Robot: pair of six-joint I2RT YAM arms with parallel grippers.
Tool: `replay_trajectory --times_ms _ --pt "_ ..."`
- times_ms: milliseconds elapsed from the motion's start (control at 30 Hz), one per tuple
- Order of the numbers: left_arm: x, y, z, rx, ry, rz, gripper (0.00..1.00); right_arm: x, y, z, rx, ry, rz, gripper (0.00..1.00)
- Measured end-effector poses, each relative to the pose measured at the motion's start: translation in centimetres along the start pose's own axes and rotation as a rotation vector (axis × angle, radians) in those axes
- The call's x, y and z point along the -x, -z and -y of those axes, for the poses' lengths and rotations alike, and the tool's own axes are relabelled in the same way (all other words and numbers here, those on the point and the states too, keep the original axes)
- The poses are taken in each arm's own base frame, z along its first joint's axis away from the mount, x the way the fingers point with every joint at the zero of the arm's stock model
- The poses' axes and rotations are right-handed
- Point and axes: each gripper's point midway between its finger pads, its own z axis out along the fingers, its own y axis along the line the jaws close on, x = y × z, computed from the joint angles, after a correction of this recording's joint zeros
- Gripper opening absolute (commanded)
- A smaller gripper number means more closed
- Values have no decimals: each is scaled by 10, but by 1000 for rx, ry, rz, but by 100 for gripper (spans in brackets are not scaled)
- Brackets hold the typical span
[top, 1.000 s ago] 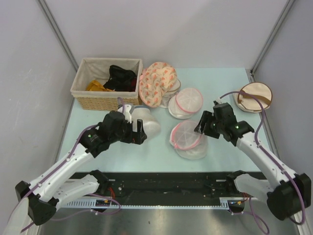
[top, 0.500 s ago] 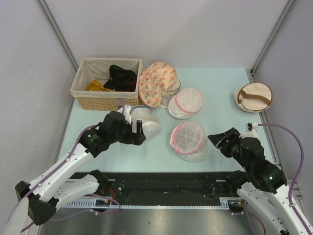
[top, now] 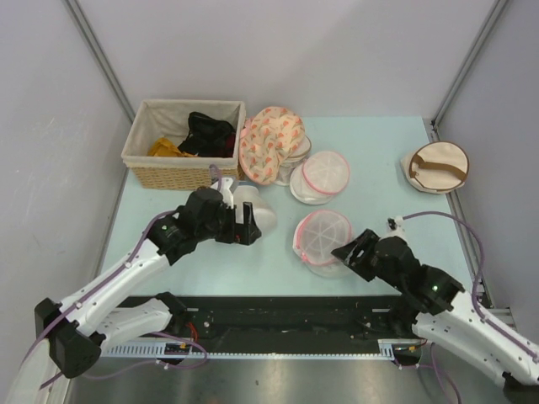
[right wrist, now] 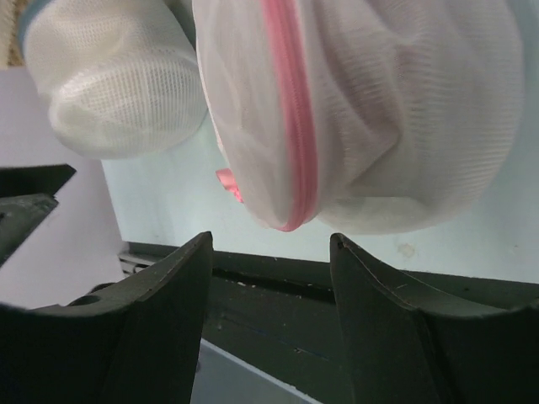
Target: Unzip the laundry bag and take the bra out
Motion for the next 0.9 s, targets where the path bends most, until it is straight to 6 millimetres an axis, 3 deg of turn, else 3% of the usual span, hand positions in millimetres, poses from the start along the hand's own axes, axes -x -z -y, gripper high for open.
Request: replay_trajectory --times_ms 167,267,367,400,467,633,900 --pt "-3 -9 17 -70 10 -25 100 -19 -22 2 -71 75 -23 60" --pt "-10 -13 34 -138 8 -49 100 -17 -32 7 -107 90 11 56" --pt "-23 -19 48 -185 2 -87 100 -8 -35 8 -109 96 60 38" --pt "-27 -21 50 -193 1 -99 100 -4 -35 7 -104 93 74 20" --pt "-38 -27 55 -217 9 -125 100 4 -34 6 -98 90 101 0" --pt "-58 -41 66 -279 42 -188 100 23 -30 1 -64 68 150 0" --pt "-55 -46 75 -333 -80 -158 100 31 -24 -15 62 80 16 0"
